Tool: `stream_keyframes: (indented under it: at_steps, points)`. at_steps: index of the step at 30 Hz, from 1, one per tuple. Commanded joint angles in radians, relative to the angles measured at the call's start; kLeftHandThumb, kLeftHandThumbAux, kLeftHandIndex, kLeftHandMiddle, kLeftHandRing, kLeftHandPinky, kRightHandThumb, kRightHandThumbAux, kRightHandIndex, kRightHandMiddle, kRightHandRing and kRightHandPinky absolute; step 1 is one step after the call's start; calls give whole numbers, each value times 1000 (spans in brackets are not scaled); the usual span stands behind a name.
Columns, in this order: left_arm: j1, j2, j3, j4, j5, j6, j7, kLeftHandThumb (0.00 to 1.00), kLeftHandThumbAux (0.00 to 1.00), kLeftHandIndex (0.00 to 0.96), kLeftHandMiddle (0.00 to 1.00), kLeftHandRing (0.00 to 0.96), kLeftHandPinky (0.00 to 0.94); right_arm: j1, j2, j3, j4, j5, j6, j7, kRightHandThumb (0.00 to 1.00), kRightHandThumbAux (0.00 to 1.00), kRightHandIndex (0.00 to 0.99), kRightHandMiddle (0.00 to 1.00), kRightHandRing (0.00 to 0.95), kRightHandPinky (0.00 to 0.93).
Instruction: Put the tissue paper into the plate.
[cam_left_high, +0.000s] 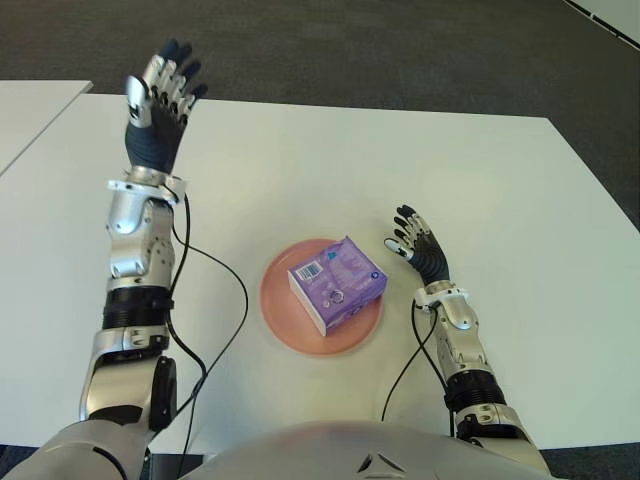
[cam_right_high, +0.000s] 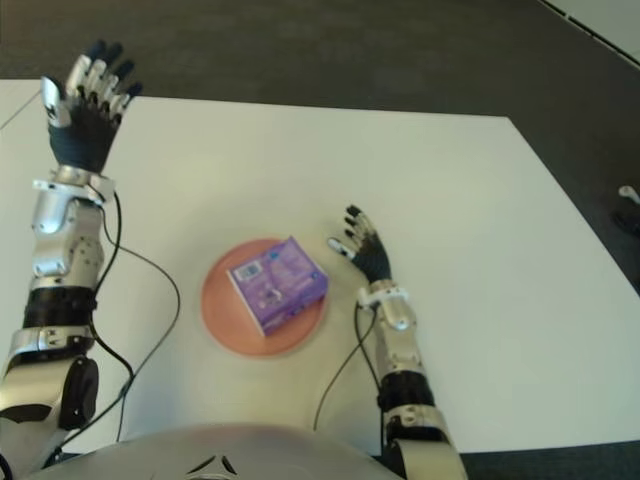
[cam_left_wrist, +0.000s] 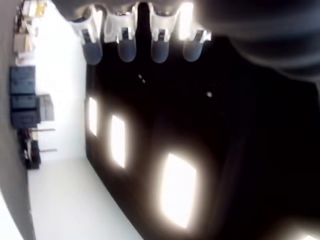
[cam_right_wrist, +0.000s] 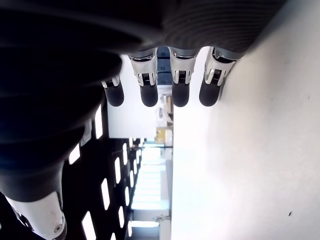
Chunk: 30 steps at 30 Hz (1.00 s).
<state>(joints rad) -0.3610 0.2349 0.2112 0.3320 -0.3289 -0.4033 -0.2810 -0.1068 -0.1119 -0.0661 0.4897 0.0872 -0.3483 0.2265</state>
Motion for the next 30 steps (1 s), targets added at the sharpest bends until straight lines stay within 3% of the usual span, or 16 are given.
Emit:
stream_keyframes:
  at_steps: [1,9,17,21,26,30]
  points:
    - [105,-84,-56,62,155,-86,92,9,323,0,0,0,0,63,9,2,76,3,65,7,0,691,59,84,60,76]
    - [185,-135,-93,58,253,-73,164,0,443,0,0,0,0,71,10,0,71,11,53,11,0,695,64,86,62,82]
    - [247,-151,-126,187,306,-101,175,0,472,0,0,0,0,78,5,-2,69,18,42,21,0,711,75,96,70,91]
    - [278,-166,-140,319,340,-158,199,0,474,0,0,0,0,81,4,-4,72,25,37,30,0,706,78,100,74,92]
    - [248,-139,-124,505,348,-191,210,0,470,0,0,0,0,80,4,-5,76,24,45,28,0,695,76,99,73,89]
    - [207,-136,-135,618,374,-213,237,0,457,0,0,0,0,94,25,5,12,13,123,-21,0,698,77,99,74,94]
